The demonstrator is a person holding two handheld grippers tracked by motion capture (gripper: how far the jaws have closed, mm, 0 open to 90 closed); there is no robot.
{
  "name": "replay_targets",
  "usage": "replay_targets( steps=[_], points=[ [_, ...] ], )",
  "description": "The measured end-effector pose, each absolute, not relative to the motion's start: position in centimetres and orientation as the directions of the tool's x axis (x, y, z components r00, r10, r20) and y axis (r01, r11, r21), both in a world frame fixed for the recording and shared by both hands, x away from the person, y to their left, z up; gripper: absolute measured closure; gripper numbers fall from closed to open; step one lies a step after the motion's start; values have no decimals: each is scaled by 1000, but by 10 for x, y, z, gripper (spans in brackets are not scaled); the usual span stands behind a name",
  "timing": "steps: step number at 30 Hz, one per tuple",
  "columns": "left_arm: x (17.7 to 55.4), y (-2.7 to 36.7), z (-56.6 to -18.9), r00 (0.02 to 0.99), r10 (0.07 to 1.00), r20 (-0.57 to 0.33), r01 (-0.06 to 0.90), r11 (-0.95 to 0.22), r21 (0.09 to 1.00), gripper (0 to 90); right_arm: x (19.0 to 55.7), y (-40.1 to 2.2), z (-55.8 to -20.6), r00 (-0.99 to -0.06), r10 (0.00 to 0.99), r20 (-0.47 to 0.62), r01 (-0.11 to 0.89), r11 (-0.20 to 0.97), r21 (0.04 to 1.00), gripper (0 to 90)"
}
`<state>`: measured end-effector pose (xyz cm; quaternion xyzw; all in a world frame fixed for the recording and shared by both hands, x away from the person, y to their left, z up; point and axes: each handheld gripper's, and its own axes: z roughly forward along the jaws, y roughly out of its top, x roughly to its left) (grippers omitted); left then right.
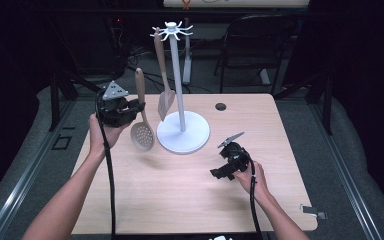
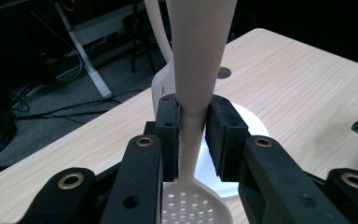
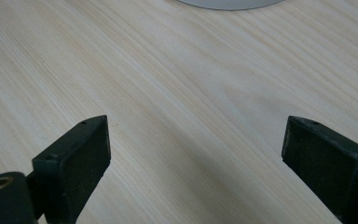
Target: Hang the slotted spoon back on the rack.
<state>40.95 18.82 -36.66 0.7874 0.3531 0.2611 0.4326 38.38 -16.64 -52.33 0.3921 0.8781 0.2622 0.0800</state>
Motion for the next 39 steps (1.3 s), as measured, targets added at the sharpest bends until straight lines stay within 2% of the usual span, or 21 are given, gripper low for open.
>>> replay_targets(
  steps=[18,24,39],
  points=[
    [422,175,-355,610,787,93,336,-363,869,754,384,-163,-524,-688,724,53,637,568,521,75],
    [424,174,-351,611,790,57,347,-331,878,753,384,-165,-524,-686,725,57,637,562,528,75],
    [428,162,-338,614,787,62,340,-334,879,754,385,-167,-522,-685,726,55,638,562,526,75]
  ],
)
